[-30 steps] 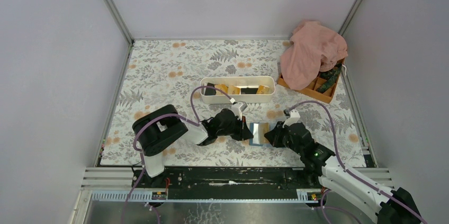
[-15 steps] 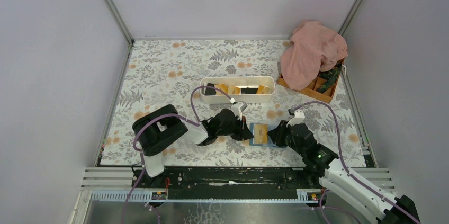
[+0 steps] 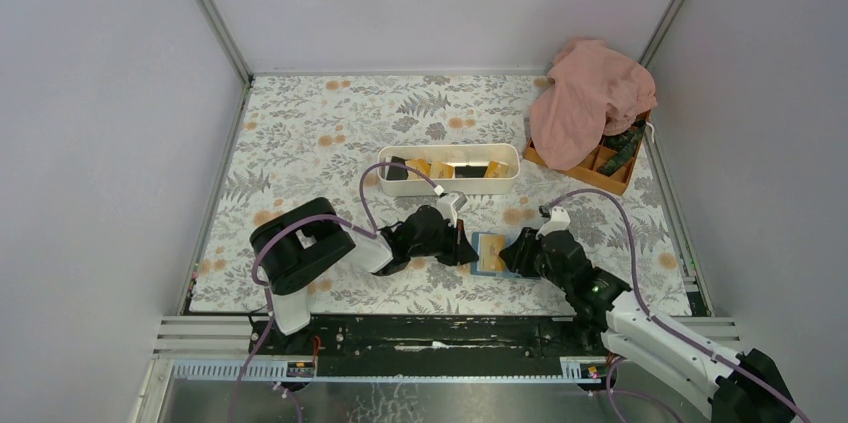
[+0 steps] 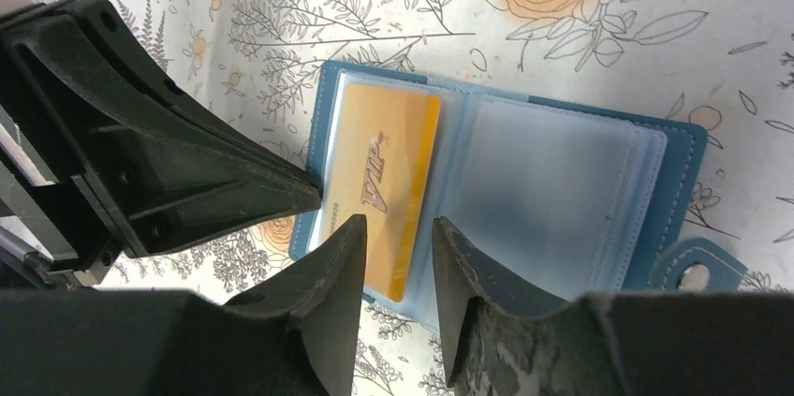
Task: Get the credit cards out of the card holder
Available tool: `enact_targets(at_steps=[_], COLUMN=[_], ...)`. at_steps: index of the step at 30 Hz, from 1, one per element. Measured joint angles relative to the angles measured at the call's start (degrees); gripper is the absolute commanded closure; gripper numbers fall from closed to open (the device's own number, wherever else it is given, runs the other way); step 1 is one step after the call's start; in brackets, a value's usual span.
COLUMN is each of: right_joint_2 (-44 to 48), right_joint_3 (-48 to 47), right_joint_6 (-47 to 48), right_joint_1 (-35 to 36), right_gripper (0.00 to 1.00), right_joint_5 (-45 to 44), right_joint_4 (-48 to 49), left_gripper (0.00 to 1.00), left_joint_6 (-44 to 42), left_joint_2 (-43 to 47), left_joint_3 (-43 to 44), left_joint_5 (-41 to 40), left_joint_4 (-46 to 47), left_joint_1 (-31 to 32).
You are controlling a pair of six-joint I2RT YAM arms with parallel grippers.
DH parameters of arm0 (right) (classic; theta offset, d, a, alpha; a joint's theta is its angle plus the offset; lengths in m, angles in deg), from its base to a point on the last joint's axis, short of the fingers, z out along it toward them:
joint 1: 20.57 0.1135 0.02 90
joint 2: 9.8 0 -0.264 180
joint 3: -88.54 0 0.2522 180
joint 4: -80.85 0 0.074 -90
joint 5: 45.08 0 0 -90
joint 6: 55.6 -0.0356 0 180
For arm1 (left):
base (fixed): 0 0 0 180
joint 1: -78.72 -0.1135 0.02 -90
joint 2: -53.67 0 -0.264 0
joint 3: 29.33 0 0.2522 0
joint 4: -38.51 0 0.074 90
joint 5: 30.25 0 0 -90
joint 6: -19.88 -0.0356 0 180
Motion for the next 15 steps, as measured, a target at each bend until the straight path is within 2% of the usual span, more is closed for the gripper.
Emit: enact_targets(at_steps=[15], right_joint_2=[-12.26], right_joint_3=[1.68], right_joint_6=[-0.63], right_joint_1=[-0.98], right_gripper=[0.60], right_joint_5=[3.63], right_joint_4=[14.01], left_gripper=[1.00], left_joint_6=[-0.02], left_joint_2=[0.07], left_joint_3=[-0.02], left_joint_5=[-0.07], left_joint_4=[-0.13], left_joint_1=[0.02])
